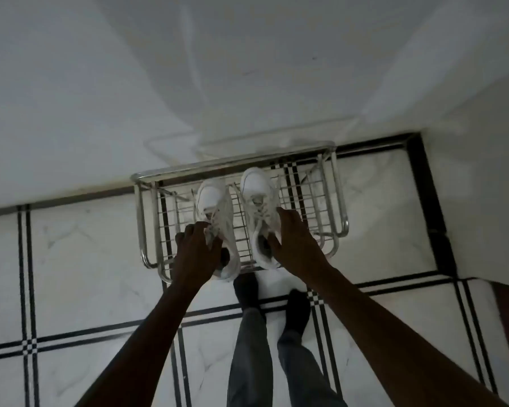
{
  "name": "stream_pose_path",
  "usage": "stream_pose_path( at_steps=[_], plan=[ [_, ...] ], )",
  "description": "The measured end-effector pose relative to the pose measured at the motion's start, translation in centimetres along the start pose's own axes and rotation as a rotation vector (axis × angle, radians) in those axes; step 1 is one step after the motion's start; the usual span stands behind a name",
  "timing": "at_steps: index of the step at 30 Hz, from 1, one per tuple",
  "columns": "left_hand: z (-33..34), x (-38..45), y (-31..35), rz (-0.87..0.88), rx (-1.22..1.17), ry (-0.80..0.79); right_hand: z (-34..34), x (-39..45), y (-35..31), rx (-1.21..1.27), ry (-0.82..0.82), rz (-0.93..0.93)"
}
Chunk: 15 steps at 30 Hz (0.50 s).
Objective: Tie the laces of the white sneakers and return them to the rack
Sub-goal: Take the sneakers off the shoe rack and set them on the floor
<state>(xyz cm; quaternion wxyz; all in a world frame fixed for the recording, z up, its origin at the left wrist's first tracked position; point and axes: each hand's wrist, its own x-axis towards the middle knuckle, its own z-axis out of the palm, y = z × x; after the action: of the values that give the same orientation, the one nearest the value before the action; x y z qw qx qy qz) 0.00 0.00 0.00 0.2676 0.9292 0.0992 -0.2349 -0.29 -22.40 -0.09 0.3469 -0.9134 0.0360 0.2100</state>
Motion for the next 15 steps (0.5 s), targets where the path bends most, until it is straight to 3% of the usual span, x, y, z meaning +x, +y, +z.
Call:
stream_pose_path(
  at_steps=[3, 7, 11, 15],
  plan=[
    [1.3, 1.7, -2.1, -0.037, -0.058, 0.014, 2.4, 1.6, 1.1, 0.0, -0.038, 0.07],
    [1.8, 2.0, -3.9, 0.052, -0.143, 0.016, 3.6, 2.7, 1.4, -0.007, -0.016, 0.133],
    [1.9, 1.7, -5.6, -0.062, -0.28, -0.061, 3.6, 4.1, 1.9, 0.047, -0.043, 0.209],
    [2.2, 1.7, -5.8, -0.068, -0.352, -0.087, 3.5, 4.3, 2.4, 0.098, -0.07, 0.229]
  ],
)
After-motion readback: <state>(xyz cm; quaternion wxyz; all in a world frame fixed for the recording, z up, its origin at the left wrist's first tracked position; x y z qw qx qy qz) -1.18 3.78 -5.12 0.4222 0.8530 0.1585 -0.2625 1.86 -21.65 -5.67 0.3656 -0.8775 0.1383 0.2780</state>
